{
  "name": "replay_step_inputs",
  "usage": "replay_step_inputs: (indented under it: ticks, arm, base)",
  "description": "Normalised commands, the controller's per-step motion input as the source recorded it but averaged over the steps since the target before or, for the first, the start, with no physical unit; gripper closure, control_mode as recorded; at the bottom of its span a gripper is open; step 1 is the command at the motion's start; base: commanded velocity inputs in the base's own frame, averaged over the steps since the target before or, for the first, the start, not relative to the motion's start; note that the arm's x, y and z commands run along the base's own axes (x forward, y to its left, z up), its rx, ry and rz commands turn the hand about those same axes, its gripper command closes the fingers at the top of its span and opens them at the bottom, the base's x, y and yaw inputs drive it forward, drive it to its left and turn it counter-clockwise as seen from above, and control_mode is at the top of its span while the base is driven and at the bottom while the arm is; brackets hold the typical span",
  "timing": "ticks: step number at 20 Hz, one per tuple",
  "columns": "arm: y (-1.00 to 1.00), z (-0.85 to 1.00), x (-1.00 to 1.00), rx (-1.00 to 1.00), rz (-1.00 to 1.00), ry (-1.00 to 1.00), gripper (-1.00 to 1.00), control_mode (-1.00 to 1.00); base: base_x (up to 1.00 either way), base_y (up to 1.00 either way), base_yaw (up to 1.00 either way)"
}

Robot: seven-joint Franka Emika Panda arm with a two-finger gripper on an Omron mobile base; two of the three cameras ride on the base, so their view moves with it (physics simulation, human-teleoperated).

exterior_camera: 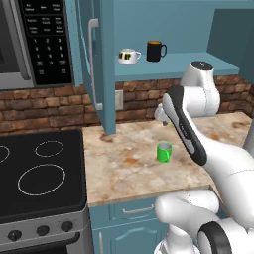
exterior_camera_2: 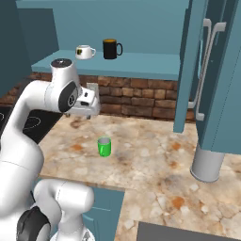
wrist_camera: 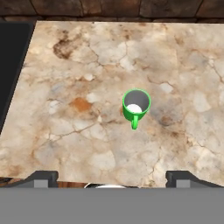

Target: Pick the mug on the counter and place it in the cabinet with the handle facing the right, like the mugs already inside.

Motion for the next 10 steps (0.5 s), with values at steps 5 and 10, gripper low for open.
replay_step_inputs:
  ticks: [5,10]
  arm:
    - [0.0,-0.24,-0.21,0.0,0.0,-0.06,-1.0,-1.0]
    - [-0.01,-0.2,-0.01,0.0,0.0,-0.01,-1.0,-1.0]
  base:
    - [0.0,0.0,0.0]
    - [0.0,0.0,0.0]
